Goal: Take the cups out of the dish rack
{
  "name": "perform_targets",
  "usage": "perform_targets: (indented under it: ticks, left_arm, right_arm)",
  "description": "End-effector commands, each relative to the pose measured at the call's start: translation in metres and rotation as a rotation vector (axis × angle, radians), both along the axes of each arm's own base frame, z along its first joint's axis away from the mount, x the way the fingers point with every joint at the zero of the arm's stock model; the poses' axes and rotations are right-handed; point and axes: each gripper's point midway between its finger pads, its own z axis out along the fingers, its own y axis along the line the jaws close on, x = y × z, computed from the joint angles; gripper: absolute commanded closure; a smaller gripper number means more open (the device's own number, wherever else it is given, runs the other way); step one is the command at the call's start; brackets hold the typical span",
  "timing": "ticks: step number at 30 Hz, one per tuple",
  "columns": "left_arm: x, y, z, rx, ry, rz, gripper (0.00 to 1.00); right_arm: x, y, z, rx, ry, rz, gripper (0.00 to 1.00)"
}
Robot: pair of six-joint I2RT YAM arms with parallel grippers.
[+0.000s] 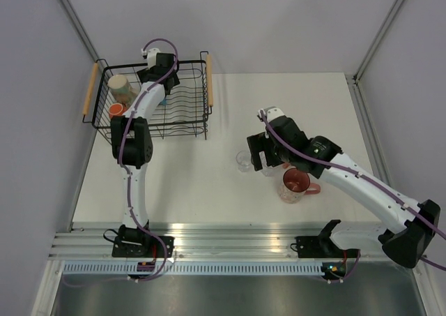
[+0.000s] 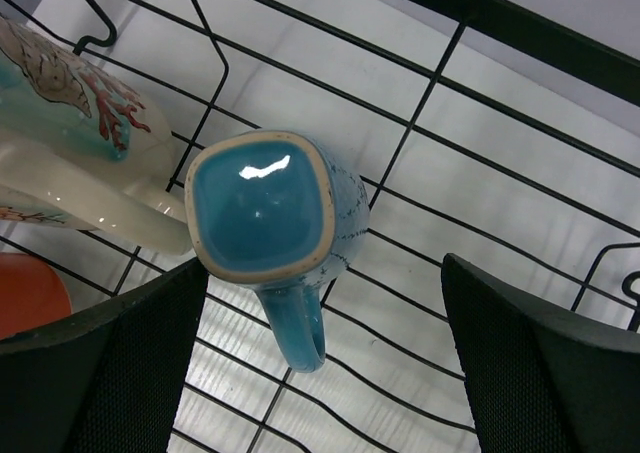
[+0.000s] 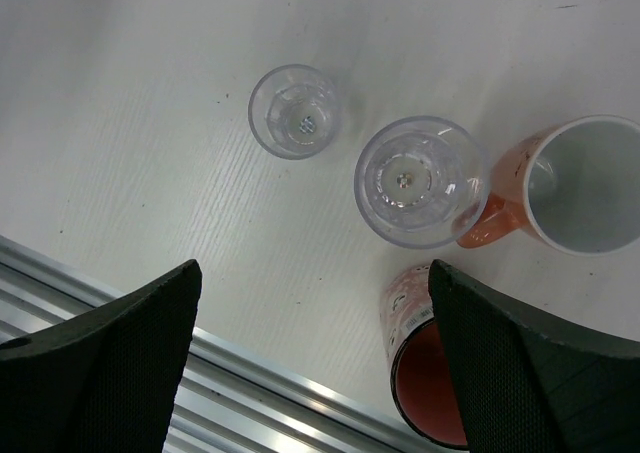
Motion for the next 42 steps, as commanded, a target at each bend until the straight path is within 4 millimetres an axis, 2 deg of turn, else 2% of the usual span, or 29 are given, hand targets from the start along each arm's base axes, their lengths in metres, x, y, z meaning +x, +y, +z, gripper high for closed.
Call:
perform_targets:
  ticks: [1, 7, 10, 13, 17, 20, 25, 29, 33, 35, 38, 39, 41, 42]
  left_arm:
    - [0.011, 0.023, 0.011, 0.039, -0.026, 0.036, 0.0]
    - [0.024, 0.048, -0.012, 0.007, -0.008, 0.04, 0.0]
    - [0.032, 0.048, -0.023, -0.022, -0.003, 0.01, 0.0]
    - [0.041, 0.042, -0.035, -0.064, -0.001, -0.041, 0.0]
    - [0.051, 0.022, -0.046, -0.135, -0.011, -0.142, 0.0]
    - [0.053, 0.009, -0.056, -0.178, 0.004, -0.199, 0.0]
    - [0.049, 0.002, -0.056, -0.186, 0.01, -0.228, 0.03]
    - [0.053, 0.008, -0.046, -0.146, -0.017, -0.217, 0.05]
    - [0.054, 0.021, -0.045, -0.079, -0.017, -0.189, 0.05]
    - [0.054, 0.023, -0.048, -0.065, -0.014, -0.186, 0.1]
    - [0.055, 0.022, -0.052, -0.046, -0.004, -0.209, 0.33]
    - [0.054, 0.022, -0.054, -0.039, 0.003, -0.218, 0.45]
    - [0.053, 0.02, -0.055, -0.039, 0.008, -0.233, 0.59]
    - [0.05, 0.02, -0.059, -0.038, 0.018, -0.238, 0.74]
  right_arm:
    - [0.01, 0.009, 0.004, 0.01, -0.025, 0.006, 0.02]
    - [0.014, 0.016, -0.006, -0.002, 0.0, 0.009, 0.02]
    - [0.017, 0.019, -0.01, -0.006, 0.015, 0.007, 0.02]
    - [0.018, 0.021, -0.012, -0.012, 0.023, 0.009, 0.02]
    - [0.02, 0.023, -0.015, -0.019, 0.029, 0.008, 0.02]
    - [0.02, 0.022, -0.018, -0.02, 0.031, 0.008, 0.02]
    - [0.017, 0.021, -0.022, -0.011, 0.03, 0.008, 0.02]
    - [0.015, 0.02, -0.024, -0.006, 0.022, 0.017, 0.02]
    - [0.013, 0.019, -0.029, -0.009, 0.029, 0.026, 0.02]
    - [0.013, 0.02, -0.03, -0.012, 0.028, 0.029, 0.02]
    - [0.013, 0.019, -0.03, -0.015, 0.027, 0.033, 0.02]
    - [0.013, 0.017, -0.03, -0.019, 0.025, 0.027, 0.02]
    - [0.012, 0.017, -0.029, -0.017, 0.021, 0.03, 0.02]
    - [0.011, 0.015, -0.03, -0.018, 0.021, 0.029, 0.02]
